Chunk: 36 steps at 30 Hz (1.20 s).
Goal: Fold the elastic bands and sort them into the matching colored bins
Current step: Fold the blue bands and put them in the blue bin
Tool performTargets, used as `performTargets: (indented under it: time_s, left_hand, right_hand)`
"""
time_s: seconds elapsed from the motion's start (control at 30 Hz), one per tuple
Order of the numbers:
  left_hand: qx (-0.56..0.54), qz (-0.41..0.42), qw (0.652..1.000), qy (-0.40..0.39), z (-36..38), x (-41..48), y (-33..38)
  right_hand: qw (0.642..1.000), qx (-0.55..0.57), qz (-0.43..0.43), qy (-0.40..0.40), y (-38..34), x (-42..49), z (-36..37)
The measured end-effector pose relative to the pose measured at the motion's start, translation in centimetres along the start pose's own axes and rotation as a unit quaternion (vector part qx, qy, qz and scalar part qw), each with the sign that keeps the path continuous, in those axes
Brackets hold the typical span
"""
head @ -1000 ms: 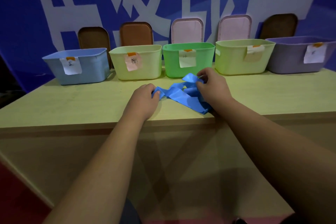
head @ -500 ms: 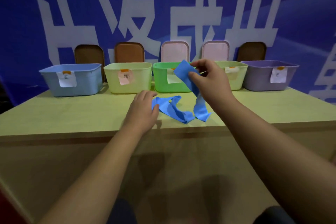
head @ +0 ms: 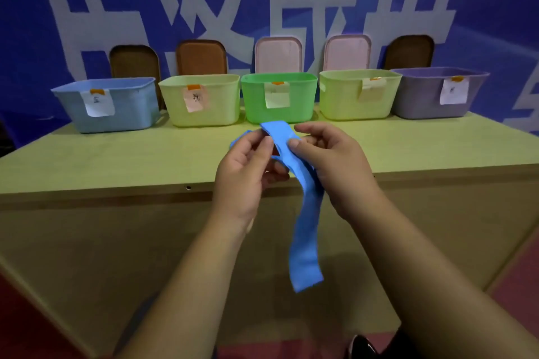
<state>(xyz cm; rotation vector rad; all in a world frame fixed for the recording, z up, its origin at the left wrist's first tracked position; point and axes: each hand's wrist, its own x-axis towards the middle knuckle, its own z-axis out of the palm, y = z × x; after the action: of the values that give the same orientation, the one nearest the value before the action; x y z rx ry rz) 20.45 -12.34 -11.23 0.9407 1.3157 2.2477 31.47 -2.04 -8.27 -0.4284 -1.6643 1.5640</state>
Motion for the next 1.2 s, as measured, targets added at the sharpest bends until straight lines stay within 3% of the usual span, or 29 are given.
performTargets:
  time_s: [0.17, 0.37, 0.6, 0.9, 1.0, 1.13, 1.2]
  left_hand:
    - [-0.002, -0.062, 0.998, 0.014, -2.3, -2.9, -3.7]
    - [0.071, -0.105, 0.992, 0.029, -4.9, -4.7, -7.9]
    - [0.164, -0.143, 0.975, 0.038, -6.5, -3.5, -10.1]
    - [0.256, -0.14, 0.956, 0.039, -6.3, -3.2, -10.7]
    - [0.354, -0.104, 0.927, 0.066, -7.3, -3.1, -11.1]
    - [0.545, 0.012, 0.838, 0.036, -8.0, -3.3, -10.9]
    - [0.517, -0.027, 0.856, 0.016, -7.5, -3.8, -11.1]
  right_hand:
    - [0.996, 0.041, 0.079, 0.002, 5.7, -2.7, 0.3]
    - [0.995, -0.077, 0.063, -0.029, 12.6, -4.0, -0.1]
    - [0.98, -0.102, 0.052, -0.162, 15.7, -3.1, -1.2]
    - [0.976, -0.149, 0.049, -0.148, 17.6, -1.9, -2.5]
    - [0.977, -0.168, 0.058, -0.117, 17.6, -1.9, -3.2]
    - [0.972, -0.197, 0.041, -0.122, 17.8, -2.6, -3.4]
    - [0.971, -0.195, 0.027, -0.134, 17.9, -3.0, -3.2]
